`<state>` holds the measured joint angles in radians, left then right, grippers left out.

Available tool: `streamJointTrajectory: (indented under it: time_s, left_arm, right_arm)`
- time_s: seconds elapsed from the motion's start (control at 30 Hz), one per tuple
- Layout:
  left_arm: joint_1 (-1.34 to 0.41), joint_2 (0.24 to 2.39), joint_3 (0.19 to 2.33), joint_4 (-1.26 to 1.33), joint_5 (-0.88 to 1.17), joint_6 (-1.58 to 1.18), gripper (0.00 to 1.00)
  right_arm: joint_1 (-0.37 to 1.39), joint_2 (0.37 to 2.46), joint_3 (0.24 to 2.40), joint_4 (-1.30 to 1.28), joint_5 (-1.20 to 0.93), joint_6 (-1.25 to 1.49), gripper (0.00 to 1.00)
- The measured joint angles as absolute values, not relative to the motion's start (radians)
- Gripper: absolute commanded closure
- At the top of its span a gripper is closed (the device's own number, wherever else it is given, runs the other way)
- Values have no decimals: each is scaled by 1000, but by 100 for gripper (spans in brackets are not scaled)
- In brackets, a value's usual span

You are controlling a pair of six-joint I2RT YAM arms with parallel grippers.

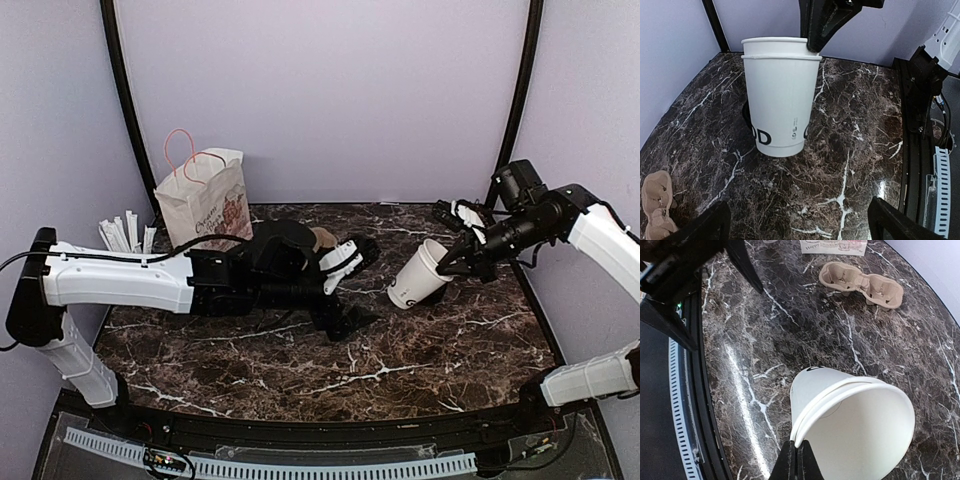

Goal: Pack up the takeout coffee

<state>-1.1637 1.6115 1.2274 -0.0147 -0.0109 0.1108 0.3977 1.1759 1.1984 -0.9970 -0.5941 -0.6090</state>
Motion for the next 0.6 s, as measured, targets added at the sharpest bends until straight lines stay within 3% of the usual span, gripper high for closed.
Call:
streamJointTrajectory:
  time_s: [0.3,0.6]
  left_arm:
    - [-1149,1628,1010,340,23,109,1]
    - [-1149,1729,1046,479,80,106,1]
  right_arm:
    - [377,1221,1306,-1063,-780,-588,100]
    - [377,1232,1322,-1105,-830,-593,100]
